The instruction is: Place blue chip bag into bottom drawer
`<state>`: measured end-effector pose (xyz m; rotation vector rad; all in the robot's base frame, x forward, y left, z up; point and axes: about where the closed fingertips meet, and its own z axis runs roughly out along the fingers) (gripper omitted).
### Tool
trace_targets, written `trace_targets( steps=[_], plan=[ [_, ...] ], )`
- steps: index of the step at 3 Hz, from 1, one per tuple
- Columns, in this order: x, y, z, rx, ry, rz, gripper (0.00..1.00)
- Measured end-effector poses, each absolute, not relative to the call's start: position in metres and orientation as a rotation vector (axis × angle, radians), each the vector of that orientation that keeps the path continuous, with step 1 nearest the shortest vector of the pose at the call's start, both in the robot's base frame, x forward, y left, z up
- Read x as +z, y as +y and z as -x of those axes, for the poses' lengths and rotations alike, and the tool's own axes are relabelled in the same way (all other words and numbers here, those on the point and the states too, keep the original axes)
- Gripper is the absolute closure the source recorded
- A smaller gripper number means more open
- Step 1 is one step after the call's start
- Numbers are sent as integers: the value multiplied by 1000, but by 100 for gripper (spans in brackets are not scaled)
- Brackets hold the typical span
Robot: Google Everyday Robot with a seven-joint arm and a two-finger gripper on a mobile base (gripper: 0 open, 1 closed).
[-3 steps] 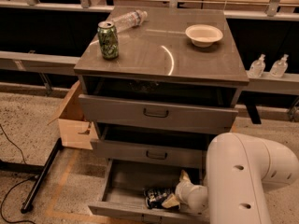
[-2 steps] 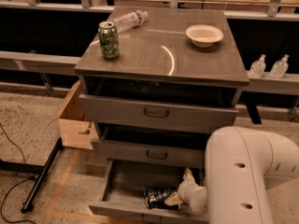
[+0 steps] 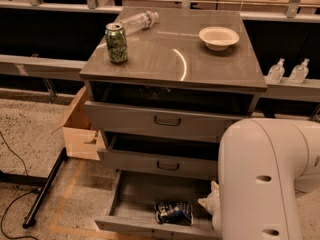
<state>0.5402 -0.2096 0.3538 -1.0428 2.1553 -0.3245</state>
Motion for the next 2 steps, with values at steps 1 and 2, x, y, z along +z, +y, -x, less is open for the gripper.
trace_targets(
  steps=[1, 2],
  plan=[
    [400, -243, -526, -486, 2171, 1007, 65],
    [402, -251, -519, -503, 2200, 978, 63]
  ],
)
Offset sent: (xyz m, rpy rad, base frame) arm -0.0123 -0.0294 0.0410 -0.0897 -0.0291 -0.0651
